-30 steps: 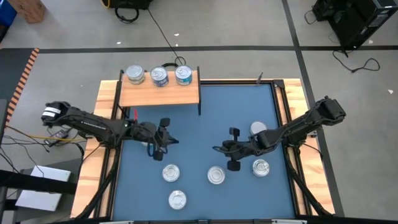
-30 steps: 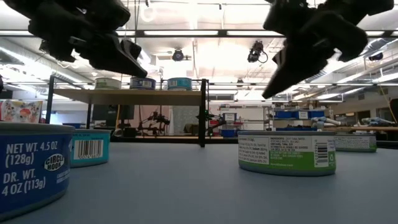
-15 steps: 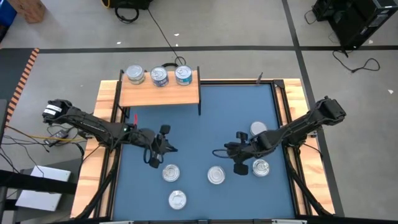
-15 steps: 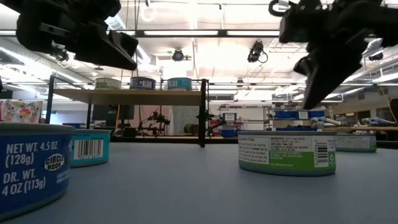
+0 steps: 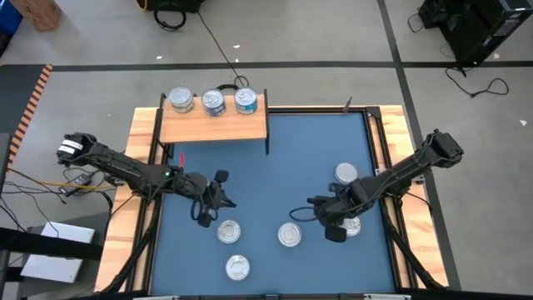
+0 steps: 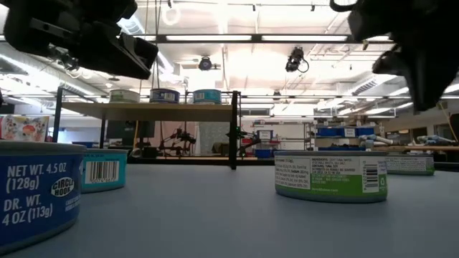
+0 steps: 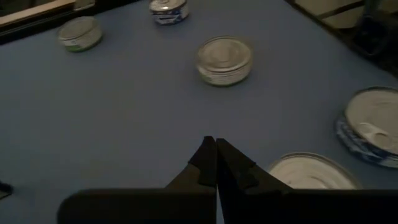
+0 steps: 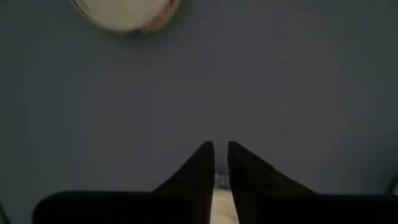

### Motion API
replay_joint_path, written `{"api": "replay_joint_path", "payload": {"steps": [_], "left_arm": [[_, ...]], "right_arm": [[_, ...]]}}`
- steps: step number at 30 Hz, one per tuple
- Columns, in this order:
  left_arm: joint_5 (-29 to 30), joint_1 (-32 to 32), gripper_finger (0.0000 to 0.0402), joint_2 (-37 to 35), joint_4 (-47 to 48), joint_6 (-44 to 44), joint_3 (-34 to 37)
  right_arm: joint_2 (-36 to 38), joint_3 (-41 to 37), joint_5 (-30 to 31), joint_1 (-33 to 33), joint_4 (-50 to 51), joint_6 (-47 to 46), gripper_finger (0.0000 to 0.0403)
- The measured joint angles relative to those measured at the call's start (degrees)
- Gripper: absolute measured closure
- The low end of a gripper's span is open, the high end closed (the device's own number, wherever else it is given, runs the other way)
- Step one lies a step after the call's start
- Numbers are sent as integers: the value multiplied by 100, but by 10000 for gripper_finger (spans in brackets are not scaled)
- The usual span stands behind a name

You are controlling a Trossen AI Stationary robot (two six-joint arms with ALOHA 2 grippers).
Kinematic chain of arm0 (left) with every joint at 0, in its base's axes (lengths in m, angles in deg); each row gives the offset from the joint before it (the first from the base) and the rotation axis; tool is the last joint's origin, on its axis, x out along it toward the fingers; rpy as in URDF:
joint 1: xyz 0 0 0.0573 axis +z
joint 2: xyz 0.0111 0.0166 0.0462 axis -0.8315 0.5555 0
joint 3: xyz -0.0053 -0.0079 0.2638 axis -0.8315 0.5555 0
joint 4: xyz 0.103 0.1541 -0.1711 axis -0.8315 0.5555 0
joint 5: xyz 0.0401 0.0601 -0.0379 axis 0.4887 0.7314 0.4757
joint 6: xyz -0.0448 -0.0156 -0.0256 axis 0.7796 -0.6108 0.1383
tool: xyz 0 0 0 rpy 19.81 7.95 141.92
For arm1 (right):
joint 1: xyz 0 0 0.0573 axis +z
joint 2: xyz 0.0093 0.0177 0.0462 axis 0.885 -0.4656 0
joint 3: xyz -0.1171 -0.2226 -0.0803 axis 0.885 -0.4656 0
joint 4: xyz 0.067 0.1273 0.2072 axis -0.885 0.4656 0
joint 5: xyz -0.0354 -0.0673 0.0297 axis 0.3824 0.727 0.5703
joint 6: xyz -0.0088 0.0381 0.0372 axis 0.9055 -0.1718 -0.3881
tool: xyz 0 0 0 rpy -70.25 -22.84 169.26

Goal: Stack canned seafood by type on shelf
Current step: Put the blue tuna can on the shelf aligned with the other blue tuna cans

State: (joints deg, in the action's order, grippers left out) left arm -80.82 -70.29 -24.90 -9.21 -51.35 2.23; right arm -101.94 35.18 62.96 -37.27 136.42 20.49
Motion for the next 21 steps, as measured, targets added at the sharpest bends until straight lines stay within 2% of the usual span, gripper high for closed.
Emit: {"api": "replay_joint_path", "payload": {"steps": [6,12,18,21], "left_arm": [[-488,-162,399,0,-4,-37,0],[-493,-427,391,0,-7,95,-2],[-471,-490,393,1,101,287,-7],[-230,-487,393,70,59,237,-7]], "right_arm": [[0,0,-10,117,265,-201,328],[0,0,65,169,285,-209,302],[0,0,-171,542,499,-243,283],[0,-50,-91,725,682,-156,281]]}}
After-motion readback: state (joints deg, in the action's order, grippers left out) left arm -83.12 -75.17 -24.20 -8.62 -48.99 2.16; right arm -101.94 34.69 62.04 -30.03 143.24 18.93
